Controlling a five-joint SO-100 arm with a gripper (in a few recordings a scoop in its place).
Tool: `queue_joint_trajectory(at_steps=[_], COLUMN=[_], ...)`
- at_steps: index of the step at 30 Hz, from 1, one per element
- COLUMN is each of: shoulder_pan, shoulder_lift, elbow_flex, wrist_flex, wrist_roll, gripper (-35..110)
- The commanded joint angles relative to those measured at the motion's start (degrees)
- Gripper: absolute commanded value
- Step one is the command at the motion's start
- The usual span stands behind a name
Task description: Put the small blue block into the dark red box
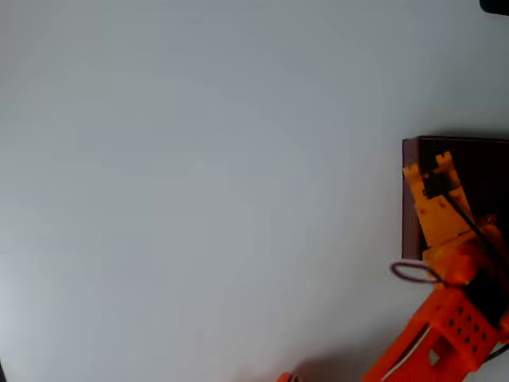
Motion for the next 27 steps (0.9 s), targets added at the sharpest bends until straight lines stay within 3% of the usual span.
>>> queue_joint_trajectory(at_steps=[1, 7, 14, 19, 27], shoulder_pan=[1.14, -1.14, -11.87, -28.04, -51.06], shoulder_lift=[-2.11, 0.09, 19.42, 43.15, 97.03], elbow_flex=[-3.25, -3.96, 6.24, 18.02, 45.53], wrist_flex=[0.09, 3.78, 8.17, 12.04, 17.49], wrist_roll=[-0.62, -1.76, -6.50, -12.04, -14.85], gripper=[14, 17, 14, 10, 5])
